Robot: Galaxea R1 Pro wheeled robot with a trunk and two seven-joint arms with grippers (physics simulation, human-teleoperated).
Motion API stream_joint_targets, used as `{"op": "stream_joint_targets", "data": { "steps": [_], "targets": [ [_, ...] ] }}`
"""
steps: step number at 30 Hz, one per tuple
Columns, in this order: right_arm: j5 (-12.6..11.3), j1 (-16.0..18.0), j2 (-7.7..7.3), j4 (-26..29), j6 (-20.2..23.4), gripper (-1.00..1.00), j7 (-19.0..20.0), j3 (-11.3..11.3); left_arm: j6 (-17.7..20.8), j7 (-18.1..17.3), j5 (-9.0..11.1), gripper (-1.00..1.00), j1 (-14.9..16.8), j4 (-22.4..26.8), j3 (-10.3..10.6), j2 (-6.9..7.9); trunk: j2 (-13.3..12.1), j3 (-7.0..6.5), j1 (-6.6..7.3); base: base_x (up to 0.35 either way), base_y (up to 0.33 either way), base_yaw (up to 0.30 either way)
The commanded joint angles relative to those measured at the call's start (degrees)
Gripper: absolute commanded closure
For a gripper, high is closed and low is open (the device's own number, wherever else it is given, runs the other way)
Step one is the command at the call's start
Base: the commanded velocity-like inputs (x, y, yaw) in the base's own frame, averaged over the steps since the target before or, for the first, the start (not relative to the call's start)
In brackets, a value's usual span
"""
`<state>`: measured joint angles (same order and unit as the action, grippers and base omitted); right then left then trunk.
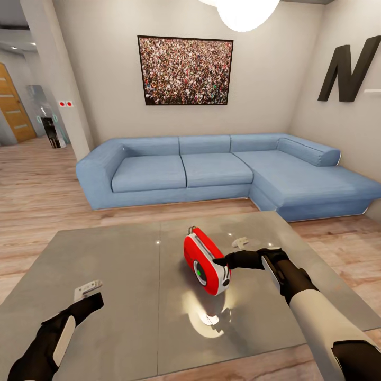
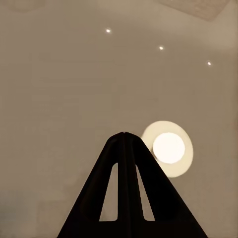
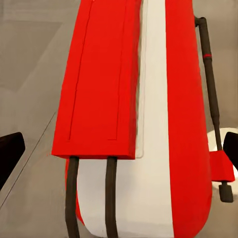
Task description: Turn on the radio receiver that's on the table in the living room.
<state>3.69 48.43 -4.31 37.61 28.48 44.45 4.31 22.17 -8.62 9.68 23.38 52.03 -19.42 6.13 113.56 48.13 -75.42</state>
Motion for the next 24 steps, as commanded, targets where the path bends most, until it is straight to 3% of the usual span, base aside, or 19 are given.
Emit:
{"op": "stream_joint_targets", "data": {
  "steps": [1, 20, 24],
  "targets": [
    [0.0, 0.0, 0.0, 0.0, 0.0, -1.0, 0.01, 0.0, 0.01, 0.0, 0.0, 1.0, 0.0, 0.0, 0.0, 0.03, 0.0, 0.0, 0.0, 0.0, 0.0, 0.0],
    [0.0, 0.0, 0.0, 0.0, 0.0, -1.0, -0.07, 0.0, 0.16, -0.08, -0.12, 1.0, 0.0, -0.17, 0.1, 0.37, -6.82, -3.05, 3.73, 0.0, 0.0, 0.0],
    [0.0, 0.0, 0.0, 0.0, 0.0, -1.0, -0.07, 0.0, 0.16, -0.08, -2.19, 1.0, 0.0, -0.18, 0.09, 0.31, -8.42, -3.77, 4.61, 0.0, 0.0, 0.0]
  ]
}}
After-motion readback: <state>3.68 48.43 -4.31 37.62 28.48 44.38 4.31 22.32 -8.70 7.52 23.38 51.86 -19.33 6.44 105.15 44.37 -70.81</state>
